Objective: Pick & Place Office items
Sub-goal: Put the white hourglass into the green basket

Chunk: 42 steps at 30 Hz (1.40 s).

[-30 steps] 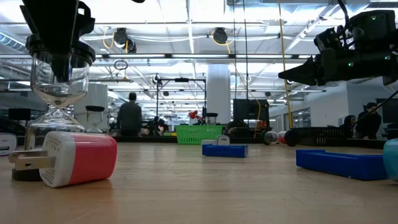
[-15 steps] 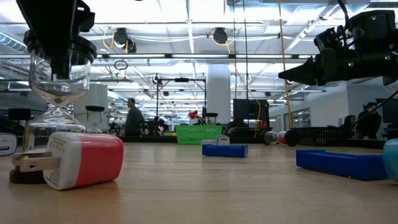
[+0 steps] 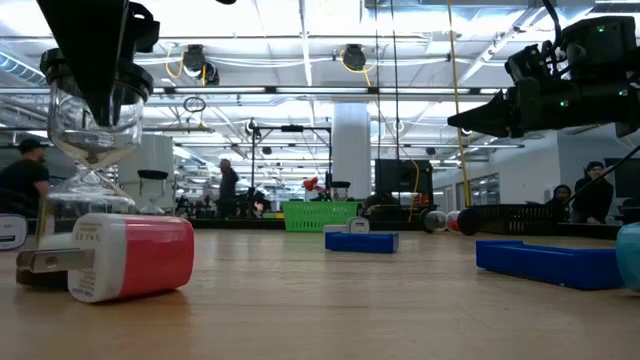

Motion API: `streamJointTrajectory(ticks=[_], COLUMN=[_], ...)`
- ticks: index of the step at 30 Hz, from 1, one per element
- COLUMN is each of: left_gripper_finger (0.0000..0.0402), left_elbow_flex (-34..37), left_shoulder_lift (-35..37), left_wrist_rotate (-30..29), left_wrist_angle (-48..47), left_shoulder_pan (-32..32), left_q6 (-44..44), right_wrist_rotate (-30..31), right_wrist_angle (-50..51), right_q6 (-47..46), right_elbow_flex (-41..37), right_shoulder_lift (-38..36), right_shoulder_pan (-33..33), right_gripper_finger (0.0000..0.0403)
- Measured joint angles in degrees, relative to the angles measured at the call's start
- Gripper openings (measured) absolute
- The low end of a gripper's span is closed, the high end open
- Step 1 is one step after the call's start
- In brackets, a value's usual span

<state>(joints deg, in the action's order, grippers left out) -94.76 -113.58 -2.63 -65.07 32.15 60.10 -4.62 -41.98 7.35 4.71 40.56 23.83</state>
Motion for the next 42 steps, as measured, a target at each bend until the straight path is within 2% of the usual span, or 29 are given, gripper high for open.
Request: streamJointTrajectory(ticks=[10, 18, 25, 32, 37, 42], left_gripper_finger=[0.0221, 0.0223, 0.0223, 0.0224, 0.0224, 0.0224], left_elbow_flex=[0.0, 0.0, 0.0, 0.0, 0.0, -0.1], left_shoulder_lift=[6.6, 13.5, 19.2, 21.0, 21.0, 20.5], left_wrist_rotate=[-3.4, -6.6, -7.9, -8.1, -4.1, 0.0], left_wrist_angle=[-5.2, -10.7, -11.4, -10.2, -2.3, 5.6], left_shoulder_pan=[-3.3, -10.8, -22.3, -38.2, -50.6, -59.7], left_q6=[-2.6, -10.9, -23.2, -38.4, -48.4, -52.5], right_wrist_rotate=[0.0, 0.0, 0.0, 0.0, 0.0, 0.0], right_wrist_angle=[0.4, 0.3, 0.3, 0.3, 0.3, 0.3], right_q6=[0.4, 0.4, 0.4, 0.2, 0.3, 0.8], right_elbow_flex=[0.0, 0.0, 0.0, 0.0, 0.0, 0.0], right_shoulder_lift=[0.0, 0.0, 0.0, 0.0, 0.0, 0.0], right_shoulder_pan=[0.0, 0.0, 0.0, 0.0, 0.0, 0.0], right_gripper_finger=[0.0000, 0.0000, 0.0000, 0.0000, 0.0000, 0.0000])
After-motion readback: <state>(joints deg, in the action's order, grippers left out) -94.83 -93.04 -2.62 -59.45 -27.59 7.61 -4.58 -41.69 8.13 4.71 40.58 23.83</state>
